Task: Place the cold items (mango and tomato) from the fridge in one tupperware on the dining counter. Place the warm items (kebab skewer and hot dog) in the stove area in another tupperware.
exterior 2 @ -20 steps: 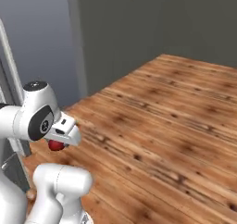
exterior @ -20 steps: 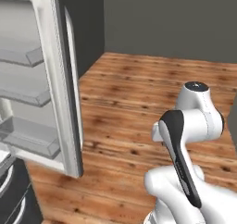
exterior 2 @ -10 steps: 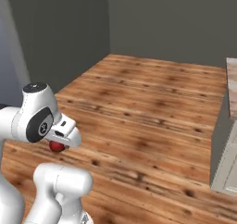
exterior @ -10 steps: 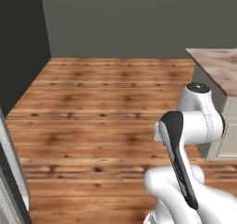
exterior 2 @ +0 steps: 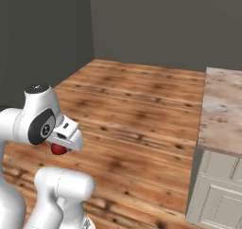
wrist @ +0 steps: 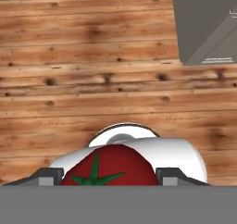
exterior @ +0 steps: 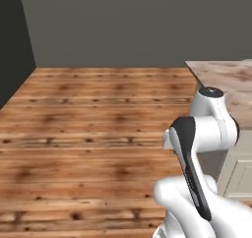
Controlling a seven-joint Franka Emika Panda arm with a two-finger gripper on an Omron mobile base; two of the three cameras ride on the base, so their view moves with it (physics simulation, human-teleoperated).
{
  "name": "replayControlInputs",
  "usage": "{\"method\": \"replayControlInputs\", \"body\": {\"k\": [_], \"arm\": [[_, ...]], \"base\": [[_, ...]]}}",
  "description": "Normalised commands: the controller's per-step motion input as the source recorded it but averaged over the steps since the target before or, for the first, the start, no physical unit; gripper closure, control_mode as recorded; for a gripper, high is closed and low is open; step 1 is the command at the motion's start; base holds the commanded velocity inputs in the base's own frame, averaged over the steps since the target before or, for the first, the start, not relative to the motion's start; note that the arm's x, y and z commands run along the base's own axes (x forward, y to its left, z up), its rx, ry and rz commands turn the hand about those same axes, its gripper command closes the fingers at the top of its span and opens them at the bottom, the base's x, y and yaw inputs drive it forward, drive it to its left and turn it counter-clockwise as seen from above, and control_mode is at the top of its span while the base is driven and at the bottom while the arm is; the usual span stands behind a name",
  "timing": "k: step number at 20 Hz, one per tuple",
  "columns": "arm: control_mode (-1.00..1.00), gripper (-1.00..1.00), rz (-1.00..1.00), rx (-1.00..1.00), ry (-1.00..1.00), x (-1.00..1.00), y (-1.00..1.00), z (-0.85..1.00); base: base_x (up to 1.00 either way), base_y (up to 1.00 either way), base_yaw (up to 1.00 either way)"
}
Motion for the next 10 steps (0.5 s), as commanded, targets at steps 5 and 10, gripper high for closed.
{"method": "replayControlInputs", "body": {"k": [5, 10], "arm": [[1.00, 1.00, 0.00, 0.00, 0.00, 0.00, 0.00, 0.00], [1.00, 1.00, 0.00, 0.00, 0.00, 0.00, 0.00, 0.00]], "base": [[1.00, -0.11, -0.27], [1.00, 0.15, -0.34]]}}
